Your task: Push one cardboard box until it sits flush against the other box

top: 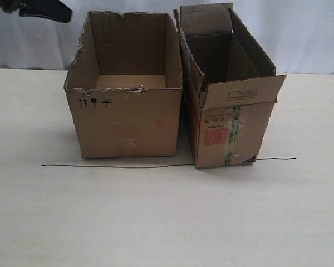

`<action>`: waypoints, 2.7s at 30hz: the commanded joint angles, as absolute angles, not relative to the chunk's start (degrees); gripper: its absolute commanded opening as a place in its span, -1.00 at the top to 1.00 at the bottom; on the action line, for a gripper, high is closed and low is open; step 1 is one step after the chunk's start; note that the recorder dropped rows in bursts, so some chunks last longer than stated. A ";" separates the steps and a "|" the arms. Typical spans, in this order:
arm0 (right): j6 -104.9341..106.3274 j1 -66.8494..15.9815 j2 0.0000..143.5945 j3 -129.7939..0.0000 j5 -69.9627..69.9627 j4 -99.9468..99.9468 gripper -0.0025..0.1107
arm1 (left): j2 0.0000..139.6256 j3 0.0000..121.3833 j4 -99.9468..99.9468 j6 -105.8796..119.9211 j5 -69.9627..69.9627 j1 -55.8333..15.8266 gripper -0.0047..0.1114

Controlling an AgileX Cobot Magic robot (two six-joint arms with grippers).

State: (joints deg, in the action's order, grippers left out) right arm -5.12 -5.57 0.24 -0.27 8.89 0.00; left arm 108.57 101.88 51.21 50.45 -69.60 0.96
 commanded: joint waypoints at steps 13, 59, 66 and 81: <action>-5.23 -5.47 0.00 0.00 9.09 0.00 0.87 | 110.03 105.37 29.04 47.96 -67.79 -14.25 0.92; -5.23 -5.47 0.00 0.00 9.09 0.00 0.87 | 114.86 105.37 26.39 45.66 -69.96 -25.35 0.92; -5.23 -5.47 0.00 0.00 9.09 0.00 0.87 | 114.86 105.37 26.85 44.71 -69.96 -26.42 0.92; -5.23 -5.47 0.00 0.00 9.09 0.00 0.87 | 114.86 105.37 25.63 44.99 -69.96 -28.34 0.92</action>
State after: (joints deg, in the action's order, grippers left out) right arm -5.12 -5.57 0.24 -0.27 8.89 0.00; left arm 115.57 105.03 25.54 45.09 -69.55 -28.09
